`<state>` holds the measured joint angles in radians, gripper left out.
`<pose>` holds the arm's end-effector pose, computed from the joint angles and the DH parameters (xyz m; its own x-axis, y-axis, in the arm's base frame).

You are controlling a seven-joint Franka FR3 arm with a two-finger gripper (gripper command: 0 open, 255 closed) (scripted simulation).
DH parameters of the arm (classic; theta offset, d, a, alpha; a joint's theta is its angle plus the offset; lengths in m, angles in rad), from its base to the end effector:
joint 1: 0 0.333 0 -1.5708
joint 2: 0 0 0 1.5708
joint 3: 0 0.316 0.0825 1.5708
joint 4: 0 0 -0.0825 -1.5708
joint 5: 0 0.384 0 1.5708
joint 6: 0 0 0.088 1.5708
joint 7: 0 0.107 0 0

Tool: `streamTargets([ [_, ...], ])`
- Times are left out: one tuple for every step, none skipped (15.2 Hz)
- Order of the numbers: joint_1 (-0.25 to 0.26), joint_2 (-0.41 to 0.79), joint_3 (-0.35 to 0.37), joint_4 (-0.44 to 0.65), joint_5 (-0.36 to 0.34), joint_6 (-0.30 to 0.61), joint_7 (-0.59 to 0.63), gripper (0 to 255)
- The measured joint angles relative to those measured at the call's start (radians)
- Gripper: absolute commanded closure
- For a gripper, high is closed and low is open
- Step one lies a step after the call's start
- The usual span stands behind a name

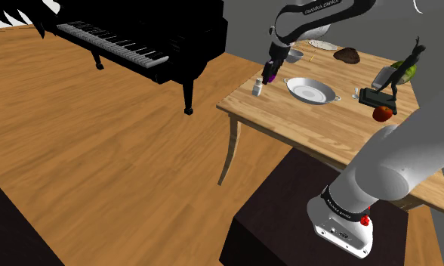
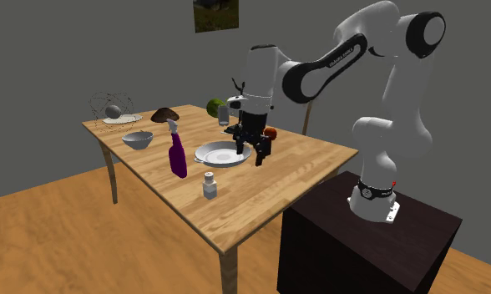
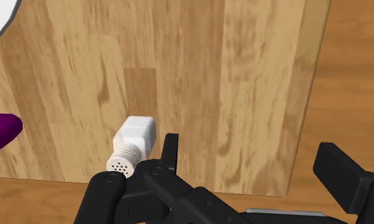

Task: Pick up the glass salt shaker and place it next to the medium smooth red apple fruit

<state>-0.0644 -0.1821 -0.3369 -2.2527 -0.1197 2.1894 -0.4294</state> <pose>0.4587 -0.2039 0.4460 0.9920 0.0971 0.0804 0.0901 -0.9922 0.0859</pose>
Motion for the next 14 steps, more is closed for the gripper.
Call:
streamTargets([
  [-0.002,0.038,-0.012,0.018,0.013,0.021,-0.024,0],
  [-0.004,0.077,-0.023,0.040,0.028,0.039,-0.051,0],
  [-0.007,0.119,-0.034,0.072,0.046,0.051,-0.079,0],
  [-0.012,0.143,-0.042,0.085,0.057,0.062,-0.104,0],
  [-0.018,0.176,-0.050,0.104,0.073,0.077,-0.131,0],
  [-0.023,0.217,-0.056,0.133,0.094,0.089,-0.157,0],
  [-0.032,0.264,-0.061,0.165,0.119,0.103,-0.190,0],
  [-0.039,0.303,-0.063,0.198,0.140,0.107,-0.214,0],
  [-0.048,0.336,-0.064,0.221,0.158,0.116,-0.237,0],
  [-0.061,0.377,-0.064,0.263,0.179,0.114,-0.264,0],
  [-0.067,0.402,-0.061,0.278,0.193,0.124,-0.276,0],
  [-0.071,0.419,-0.059,0.283,0.202,0.135,-0.285,0],
  [-0.075,0.433,-0.057,0.284,0.210,0.147,-0.293,0],
  [-0.077,0.442,-0.056,0.281,0.215,0.158,-0.296,0],
])
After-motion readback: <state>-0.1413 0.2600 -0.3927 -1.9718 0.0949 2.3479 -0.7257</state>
